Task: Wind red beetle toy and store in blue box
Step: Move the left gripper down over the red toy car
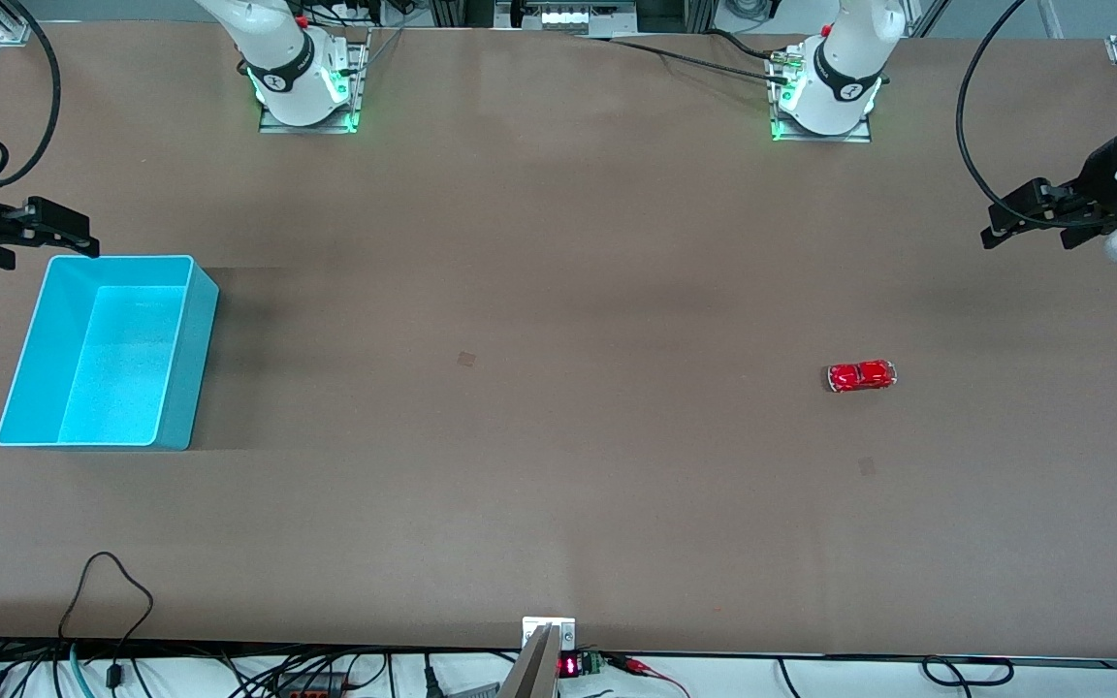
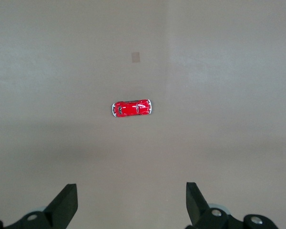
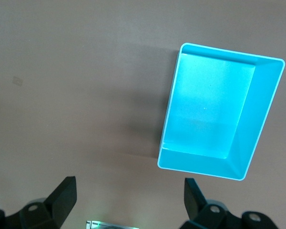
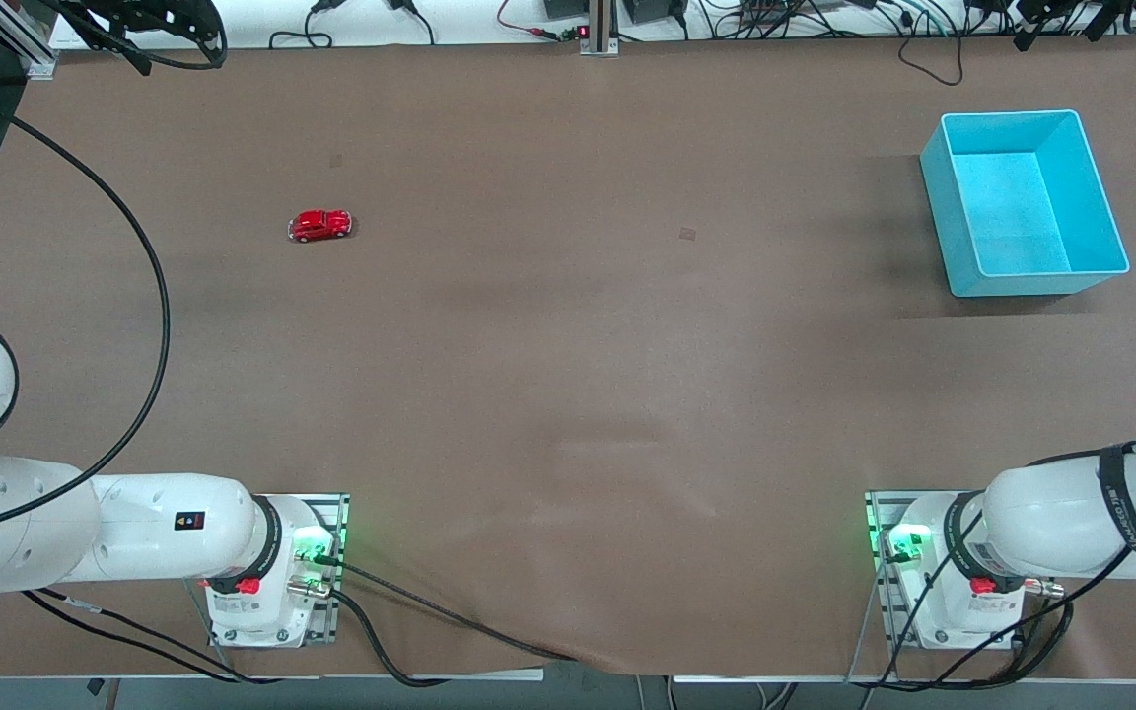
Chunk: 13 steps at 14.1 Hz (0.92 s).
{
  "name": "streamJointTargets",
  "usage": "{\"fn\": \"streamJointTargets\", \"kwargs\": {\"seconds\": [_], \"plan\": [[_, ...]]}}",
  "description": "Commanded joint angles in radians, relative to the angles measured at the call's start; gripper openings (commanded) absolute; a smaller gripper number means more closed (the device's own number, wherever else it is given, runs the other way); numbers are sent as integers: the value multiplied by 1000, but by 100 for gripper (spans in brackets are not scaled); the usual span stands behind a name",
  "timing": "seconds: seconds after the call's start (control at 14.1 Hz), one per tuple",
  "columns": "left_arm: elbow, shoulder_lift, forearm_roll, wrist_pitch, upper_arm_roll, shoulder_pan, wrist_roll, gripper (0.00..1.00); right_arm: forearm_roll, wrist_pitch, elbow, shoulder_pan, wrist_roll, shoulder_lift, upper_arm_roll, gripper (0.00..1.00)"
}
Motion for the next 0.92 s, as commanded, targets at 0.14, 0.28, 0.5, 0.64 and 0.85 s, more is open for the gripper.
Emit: {"fn": "streamJointTargets", "kwargs": {"seconds": [0.14, 0.28, 0.5, 0.64, 0.85], "plan": [[-46, -34, 21, 20, -11, 6, -12, 100, -3, -2, -4, -3, 8, -10, 3, 100], [-51, -17, 21, 19, -11, 6, 5, 100, -3, -2, -4, -4, 8, -10, 2, 100], [-71, 61, 21, 23, -11, 6, 9, 100, -2, -4, -4, -4, 8, -10, 3, 100], [-80, 136, 21, 98, -9, 6, 17, 100, -2, -4, -4, -4, 8, -10, 3, 100], [-121, 215, 23, 215, -9, 5, 170, 100, -2, -5, -4, -4, 8, -10, 3, 100]]}}
